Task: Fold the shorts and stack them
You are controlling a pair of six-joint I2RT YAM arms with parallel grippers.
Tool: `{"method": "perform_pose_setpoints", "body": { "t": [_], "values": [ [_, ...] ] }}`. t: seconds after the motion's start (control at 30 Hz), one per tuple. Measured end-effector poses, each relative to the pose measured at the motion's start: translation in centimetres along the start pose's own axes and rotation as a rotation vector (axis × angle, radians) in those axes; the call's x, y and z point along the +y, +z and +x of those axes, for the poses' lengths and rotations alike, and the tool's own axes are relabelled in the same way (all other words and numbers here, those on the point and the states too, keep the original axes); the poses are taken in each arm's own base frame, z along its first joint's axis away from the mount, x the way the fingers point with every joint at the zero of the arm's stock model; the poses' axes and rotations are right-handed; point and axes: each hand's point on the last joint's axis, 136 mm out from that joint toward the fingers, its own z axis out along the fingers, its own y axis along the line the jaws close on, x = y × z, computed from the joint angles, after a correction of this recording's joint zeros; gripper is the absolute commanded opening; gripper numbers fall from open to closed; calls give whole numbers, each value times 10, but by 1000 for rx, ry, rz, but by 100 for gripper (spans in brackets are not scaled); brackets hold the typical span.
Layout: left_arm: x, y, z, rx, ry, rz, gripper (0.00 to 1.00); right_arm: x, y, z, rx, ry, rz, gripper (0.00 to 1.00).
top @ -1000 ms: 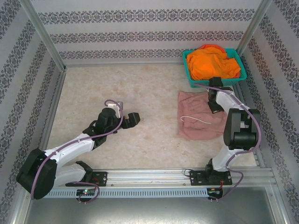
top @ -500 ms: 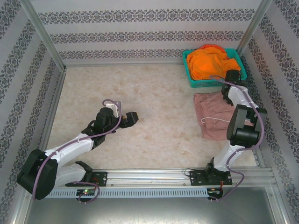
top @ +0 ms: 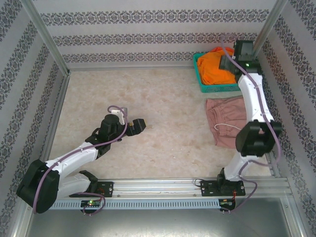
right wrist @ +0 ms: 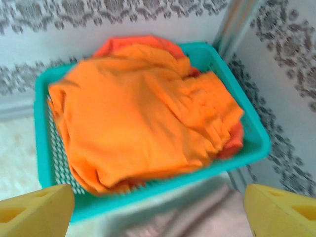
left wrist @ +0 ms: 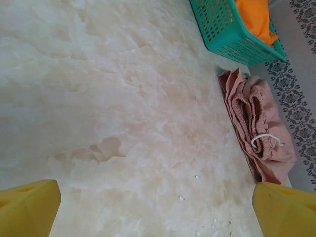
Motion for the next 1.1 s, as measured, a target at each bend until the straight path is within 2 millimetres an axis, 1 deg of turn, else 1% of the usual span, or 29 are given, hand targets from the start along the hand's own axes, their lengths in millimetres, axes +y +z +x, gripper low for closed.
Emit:
{"method": "perform_pose_setpoints", "body": {
  "t": [0.03,0.1,0.17,0.27,0.3,0.37,0.47,0.53,0.6,0.63,0.73,0.77,0.97,1.03,1.1],
  "values": [
    [0,-1,0,0,0,0,100,4,14,-6,-3,16,-6,82],
    [-1,-3,0,0,0,-1,100,12,44,-2,24,33,-12,78],
    [-1,-4,0,1,-1,-2,100,18,79,13,75,44,-13,74],
    [0,-5,1,5,-5,-7,100,25,122,43,156,42,-5,69],
    [1,-5,1,6,-7,-11,100,26,135,52,181,38,-1,66],
    [2,-6,2,11,-11,-15,100,29,154,65,215,27,5,60],
    [4,-6,4,18,-15,-27,100,30,174,71,230,13,16,50],
    [5,-6,5,20,-18,-34,100,31,183,71,230,5,21,41],
    [7,-6,5,21,-21,-39,100,31,188,69,223,7,23,27],
    [7,-6,5,20,-22,-41,100,32,189,69,222,5,23,22],
    [9,-6,6,21,-25,-49,100,32,191,68,220,15,19,4],
    [9,-6,6,20,-27,-51,100,33,191,69,222,22,15,0],
    [9,-7,5,17,-36,-53,100,37,191,69,226,56,-21,0],
    [8,-8,4,12,-40,-50,100,40,188,65,220,64,-39,0],
    [6,-10,2,6,-43,-46,100,42,180,56,204,80,-55,0]
  ]
}}
